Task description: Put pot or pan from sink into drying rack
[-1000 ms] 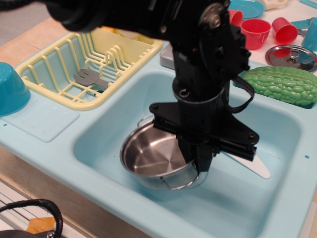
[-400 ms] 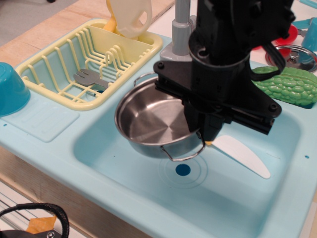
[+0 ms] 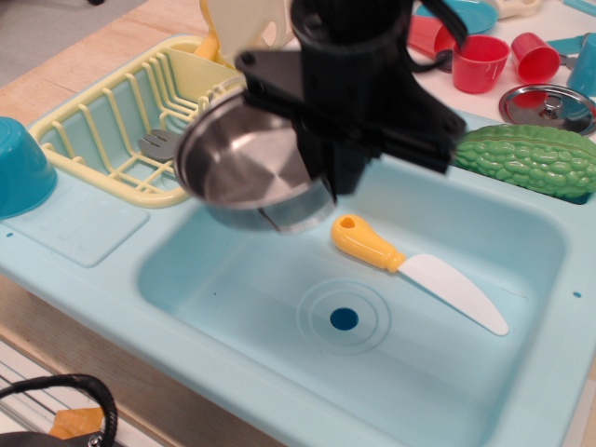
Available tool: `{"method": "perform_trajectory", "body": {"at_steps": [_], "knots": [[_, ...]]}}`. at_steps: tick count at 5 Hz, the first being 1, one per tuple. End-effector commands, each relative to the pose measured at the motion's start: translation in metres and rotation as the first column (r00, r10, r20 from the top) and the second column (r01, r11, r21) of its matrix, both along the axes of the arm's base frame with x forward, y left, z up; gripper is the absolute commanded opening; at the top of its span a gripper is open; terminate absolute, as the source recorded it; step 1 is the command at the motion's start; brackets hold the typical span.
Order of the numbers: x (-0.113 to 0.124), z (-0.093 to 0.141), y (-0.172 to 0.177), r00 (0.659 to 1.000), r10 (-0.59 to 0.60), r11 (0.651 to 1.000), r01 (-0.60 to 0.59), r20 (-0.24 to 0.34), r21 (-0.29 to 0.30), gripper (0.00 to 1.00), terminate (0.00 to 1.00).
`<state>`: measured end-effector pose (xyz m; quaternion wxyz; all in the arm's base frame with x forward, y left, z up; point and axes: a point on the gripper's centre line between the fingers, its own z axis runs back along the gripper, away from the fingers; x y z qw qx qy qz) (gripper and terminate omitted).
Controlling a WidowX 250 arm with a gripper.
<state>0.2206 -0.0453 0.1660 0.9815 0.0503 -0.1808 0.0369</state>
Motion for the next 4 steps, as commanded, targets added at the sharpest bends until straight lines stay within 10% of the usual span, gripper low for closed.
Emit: {"method": "perform_trajectory", "body": {"at_steps": [1,3,4], "knots": [[0.015,0.010,0.042,0.997,0.005,1.000,-0.003,0.078,-0.022,0.00,0.00],[0.029,0.000,0.094,0.994,-0.024,0.998,0.029,0.102,-0.057,0.00,0.00],[0.045,-0.003,0.124,0.991,-0.088,0.990,0.098,0.097,-0.099,0.00,1.00]]}}
